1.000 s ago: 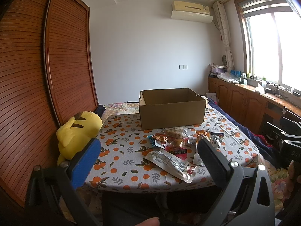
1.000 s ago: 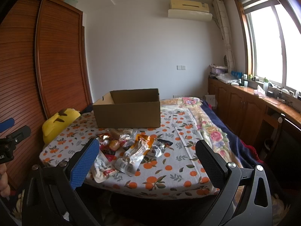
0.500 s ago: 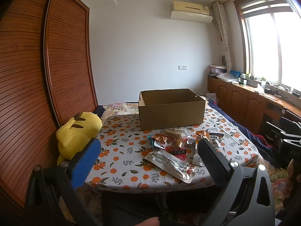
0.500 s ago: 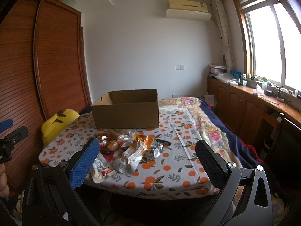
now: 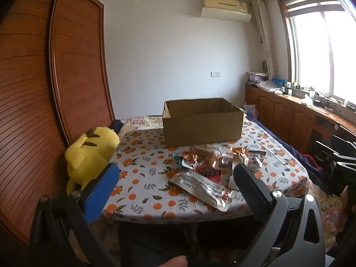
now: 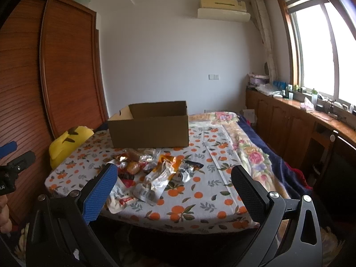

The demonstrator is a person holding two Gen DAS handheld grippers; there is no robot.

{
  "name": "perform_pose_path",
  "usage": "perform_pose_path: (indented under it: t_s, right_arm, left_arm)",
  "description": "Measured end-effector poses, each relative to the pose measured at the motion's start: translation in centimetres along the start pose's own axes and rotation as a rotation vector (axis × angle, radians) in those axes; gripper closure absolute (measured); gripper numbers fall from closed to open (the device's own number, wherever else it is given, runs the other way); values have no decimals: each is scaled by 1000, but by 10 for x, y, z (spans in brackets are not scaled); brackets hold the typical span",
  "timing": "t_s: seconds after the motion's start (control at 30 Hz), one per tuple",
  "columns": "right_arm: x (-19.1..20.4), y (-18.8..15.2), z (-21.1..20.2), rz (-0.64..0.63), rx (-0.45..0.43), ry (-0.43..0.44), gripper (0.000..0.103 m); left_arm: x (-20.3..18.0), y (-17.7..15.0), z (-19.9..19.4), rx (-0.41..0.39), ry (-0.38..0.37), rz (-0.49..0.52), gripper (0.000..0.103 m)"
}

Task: Organize snacks
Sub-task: 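Reach the left tool to the white sausage packet while the right tool reaches the orange-labelled packet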

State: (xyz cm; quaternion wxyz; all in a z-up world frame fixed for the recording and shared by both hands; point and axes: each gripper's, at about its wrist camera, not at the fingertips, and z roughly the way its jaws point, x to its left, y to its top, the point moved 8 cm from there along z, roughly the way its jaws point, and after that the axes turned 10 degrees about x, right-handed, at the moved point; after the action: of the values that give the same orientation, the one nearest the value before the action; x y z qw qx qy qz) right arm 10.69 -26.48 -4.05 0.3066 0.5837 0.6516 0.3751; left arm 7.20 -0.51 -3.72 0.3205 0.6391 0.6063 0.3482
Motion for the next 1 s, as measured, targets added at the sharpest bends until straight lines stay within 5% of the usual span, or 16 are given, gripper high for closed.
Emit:
perform_pose_path:
  t_s: [0.67,1.0]
  right_arm:
    - [-10,-3,91,-68,80,37,0]
    - [-2,-22,152,-98,168,85,0]
  left_arm:
    - [-26,-40,134,227,-51,-23,2]
    - [-38,-60,202,381,-173,-118,5]
